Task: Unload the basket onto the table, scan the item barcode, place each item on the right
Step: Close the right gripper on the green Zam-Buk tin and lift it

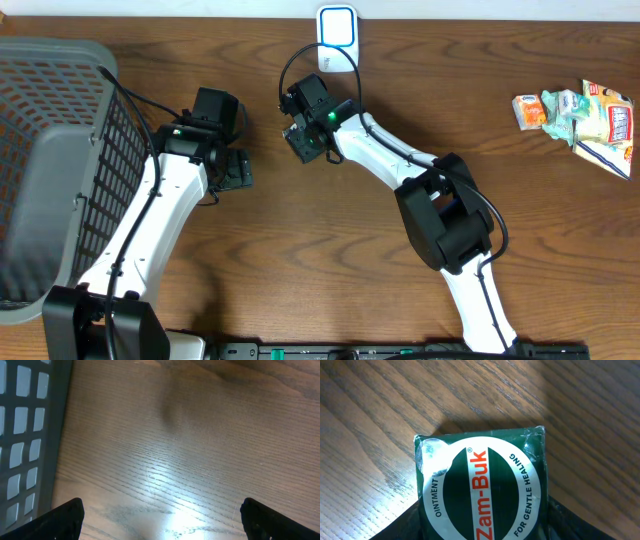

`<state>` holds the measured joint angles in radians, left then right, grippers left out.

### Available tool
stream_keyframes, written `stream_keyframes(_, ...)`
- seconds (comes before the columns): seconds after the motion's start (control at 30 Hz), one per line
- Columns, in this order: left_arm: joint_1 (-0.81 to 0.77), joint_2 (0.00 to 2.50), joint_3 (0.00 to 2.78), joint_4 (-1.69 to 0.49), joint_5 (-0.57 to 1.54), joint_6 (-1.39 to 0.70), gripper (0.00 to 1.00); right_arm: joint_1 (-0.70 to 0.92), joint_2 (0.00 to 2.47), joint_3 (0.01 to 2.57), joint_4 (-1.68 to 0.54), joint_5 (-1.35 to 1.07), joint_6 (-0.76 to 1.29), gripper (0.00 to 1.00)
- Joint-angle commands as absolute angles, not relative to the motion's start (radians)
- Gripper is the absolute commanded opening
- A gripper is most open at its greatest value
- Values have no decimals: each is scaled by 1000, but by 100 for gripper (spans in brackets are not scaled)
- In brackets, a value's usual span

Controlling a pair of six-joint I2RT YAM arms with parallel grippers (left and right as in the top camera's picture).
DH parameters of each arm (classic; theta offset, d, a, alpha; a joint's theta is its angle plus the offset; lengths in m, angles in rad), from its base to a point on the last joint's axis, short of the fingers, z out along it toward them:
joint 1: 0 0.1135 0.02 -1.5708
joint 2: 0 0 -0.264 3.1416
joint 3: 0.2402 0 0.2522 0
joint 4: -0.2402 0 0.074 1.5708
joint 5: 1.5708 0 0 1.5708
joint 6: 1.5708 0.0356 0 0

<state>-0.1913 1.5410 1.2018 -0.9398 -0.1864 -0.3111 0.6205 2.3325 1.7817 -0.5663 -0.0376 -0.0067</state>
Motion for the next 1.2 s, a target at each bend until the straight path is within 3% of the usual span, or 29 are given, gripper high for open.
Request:
stream_keyframes(0.0, -186, 1528, 1206, -945, -195, -316, 98, 609, 2288, 1775, -585, -93, 57, 54)
stream_keyframes(0.27, -186, 1528, 1206, -945, -195, -316, 98, 516, 2160, 1777, -611, -442, 125, 51)
stream_keyframes(0.67, -186, 1528, 1206, -945, -195, -316, 98, 311, 2138, 1776, -621, -1377, 217, 55)
stream_keyframes(0.87, -186, 1528, 1206, -945, -195, -316, 98, 273, 2138, 1776, -616, -1546, 216, 56)
stream_keyframes(1.17, -186, 1528, 1206, -945, -195, -316, 98, 254, 2138, 1776, -611, -1547, 151, 56)
